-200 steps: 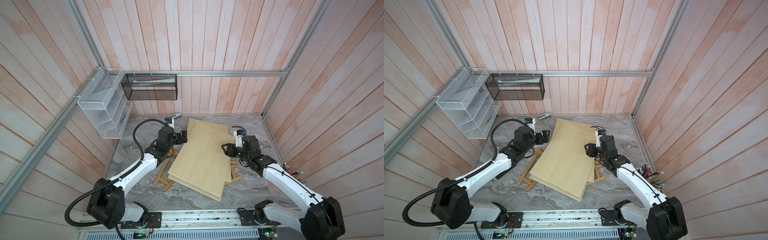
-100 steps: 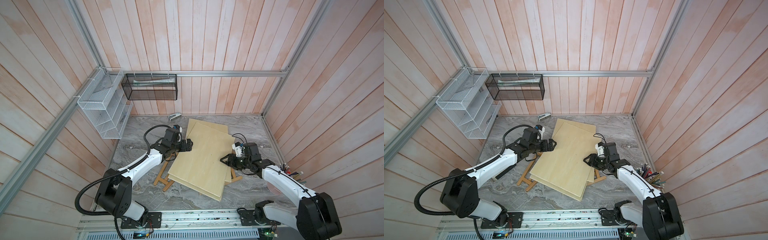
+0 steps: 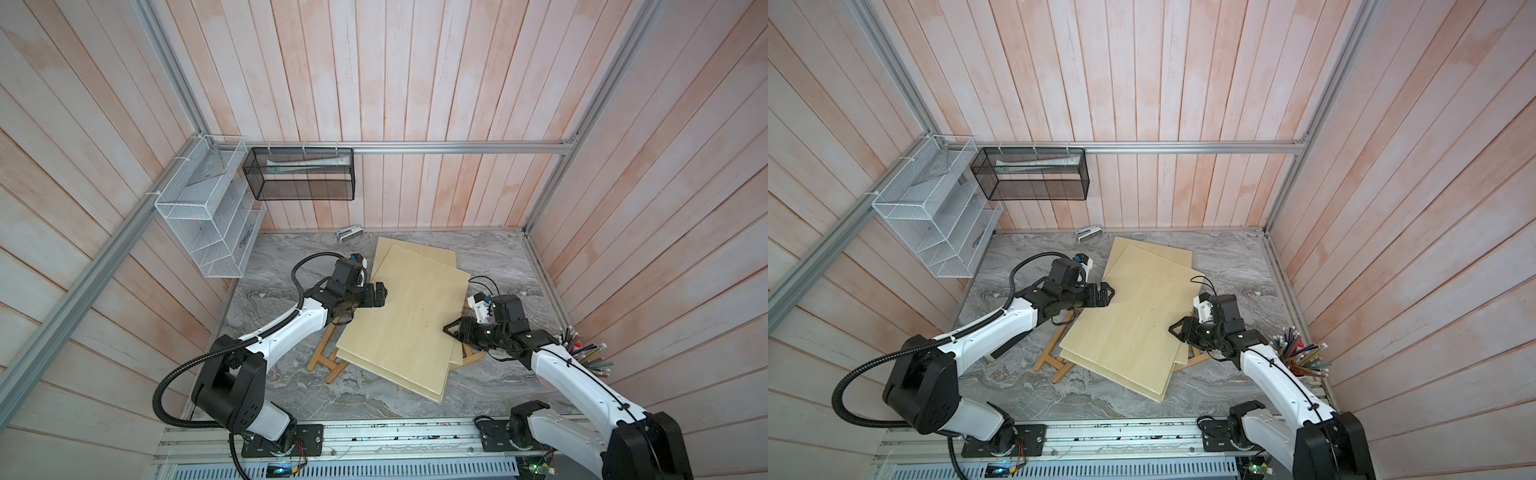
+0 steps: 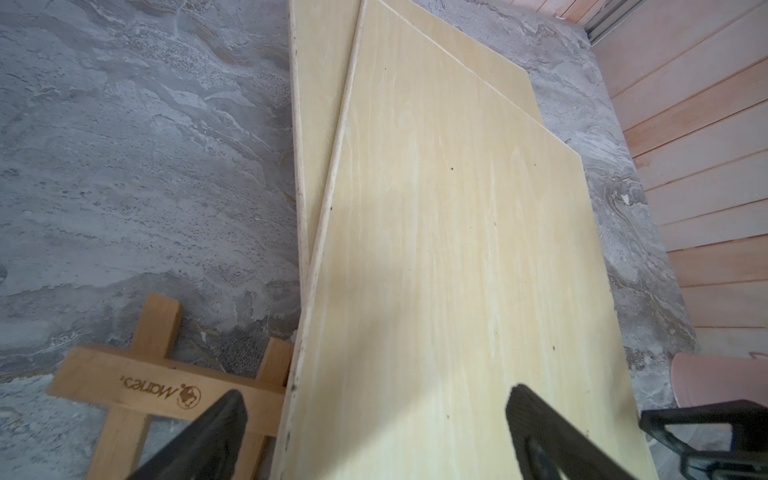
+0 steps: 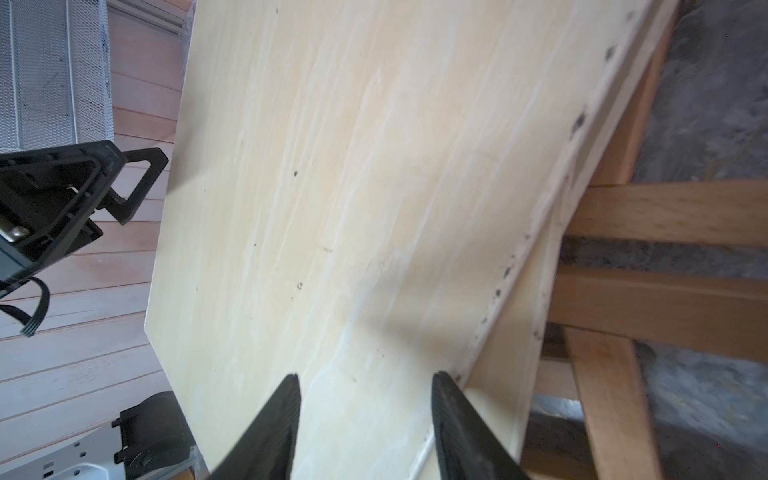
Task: Assemble the easel
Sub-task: Pick up the drawing board.
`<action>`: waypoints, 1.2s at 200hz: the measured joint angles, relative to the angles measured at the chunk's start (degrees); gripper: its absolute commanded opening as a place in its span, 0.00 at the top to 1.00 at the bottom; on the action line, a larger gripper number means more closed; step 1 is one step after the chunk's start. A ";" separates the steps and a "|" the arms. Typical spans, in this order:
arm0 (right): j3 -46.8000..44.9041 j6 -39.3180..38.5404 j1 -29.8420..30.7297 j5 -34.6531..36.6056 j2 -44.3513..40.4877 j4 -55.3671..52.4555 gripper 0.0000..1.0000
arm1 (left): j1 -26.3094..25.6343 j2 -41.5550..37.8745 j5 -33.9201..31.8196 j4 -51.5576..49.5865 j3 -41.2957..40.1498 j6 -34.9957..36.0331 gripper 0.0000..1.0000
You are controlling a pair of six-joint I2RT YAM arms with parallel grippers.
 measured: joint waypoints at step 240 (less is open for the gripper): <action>5.60 -3.45 -7.48 -5.90 15.61 3.98 0.42 | -0.13 4.44 -2.64 -3.56 2.82 0.31 0.00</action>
